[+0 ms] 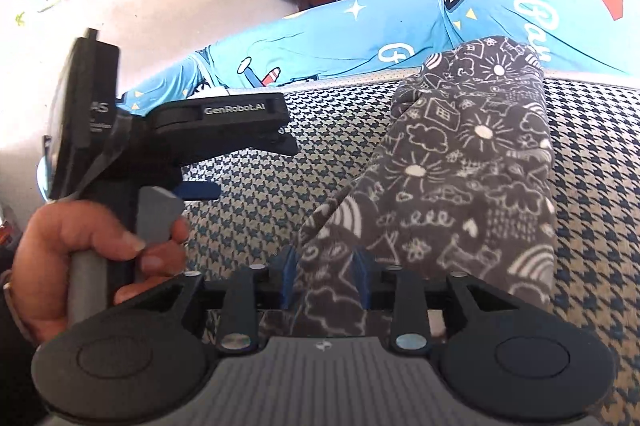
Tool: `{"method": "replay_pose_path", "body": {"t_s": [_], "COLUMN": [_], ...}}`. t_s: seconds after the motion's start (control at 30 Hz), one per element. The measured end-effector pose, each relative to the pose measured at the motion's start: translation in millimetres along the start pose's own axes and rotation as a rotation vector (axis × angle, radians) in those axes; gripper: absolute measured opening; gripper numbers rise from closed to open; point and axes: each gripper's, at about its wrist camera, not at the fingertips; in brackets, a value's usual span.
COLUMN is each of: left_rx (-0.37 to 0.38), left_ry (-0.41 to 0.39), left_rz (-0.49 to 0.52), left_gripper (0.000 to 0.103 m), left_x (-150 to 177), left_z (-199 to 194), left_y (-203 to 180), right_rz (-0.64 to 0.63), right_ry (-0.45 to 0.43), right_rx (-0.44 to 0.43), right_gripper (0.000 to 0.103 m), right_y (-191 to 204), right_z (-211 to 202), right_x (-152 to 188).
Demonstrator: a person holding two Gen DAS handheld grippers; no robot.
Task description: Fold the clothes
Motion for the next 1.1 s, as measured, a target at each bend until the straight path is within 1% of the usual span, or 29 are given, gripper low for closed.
{"method": "replay_pose_path", "body": {"t_s": [0.07, 0.13, 0.3, 0.37, 0.4, 0.43, 0.47, 0.53, 0.6, 1.1], "left_rx": [-0.018, -0.032, -0.032, -0.030, -0.029, -0.028, -0.027, -0.024, -0.021, -0.036], "left_ry": [-0.020, -0.036, -0.052, -0.054, -0.054, -0.054, -0.054, -0.055, -0.057, -0.086], "left_rz": [-0.009, -0.020, -0.046, -0.049, -0.051, -0.053, -0.055, -0.059, -0.063, -0.083], "left_gripper": [0.103, 0.103, 0.103, 0.103, 0.103, 0.103, 0.103, 0.103, 0.103, 0.103], "left_x": [-2, -4, -8, -9, -9, -9, -9, -9, -9, -12], "left_z": [-3, -5, -9, -10, -10, -11, -11, -12, -13, -20], "left_y": [2, 4, 8, 7, 7, 7, 7, 7, 8, 10], "right_rz": [-0.016, -0.040, -0.073, -0.071, -0.075, -0.082, -0.094, -0.091, -0.084, -0.061], "right_ry": [0.003, 0.010, 0.069, 0.082, 0.080, 0.080, 0.083, 0.086, 0.089, 0.039], "right_rx": [0.013, 0.028, 0.058, 0.075, 0.079, 0.085, 0.097, 0.094, 0.085, 0.009], "right_gripper": [0.041, 0.041, 0.041, 0.039, 0.032, 0.022, 0.018, 0.012, 0.010, 0.008], "right_y": [4, 9, 14, 13, 12, 13, 13, 12, 10, 17], "right_z": [8, 18, 45, 55, 58, 60, 63, 65, 67, 61], "right_x": [-4, -6, -5, -4, -3, -2, -2, -3, -5, -24]}}
Point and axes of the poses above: each gripper's, at about its wrist camera, not at the fingertips, and z roughly the way its jaws point, y to its left, x to its underside, and after that the axes turned 4 degrees about -z, right-handed
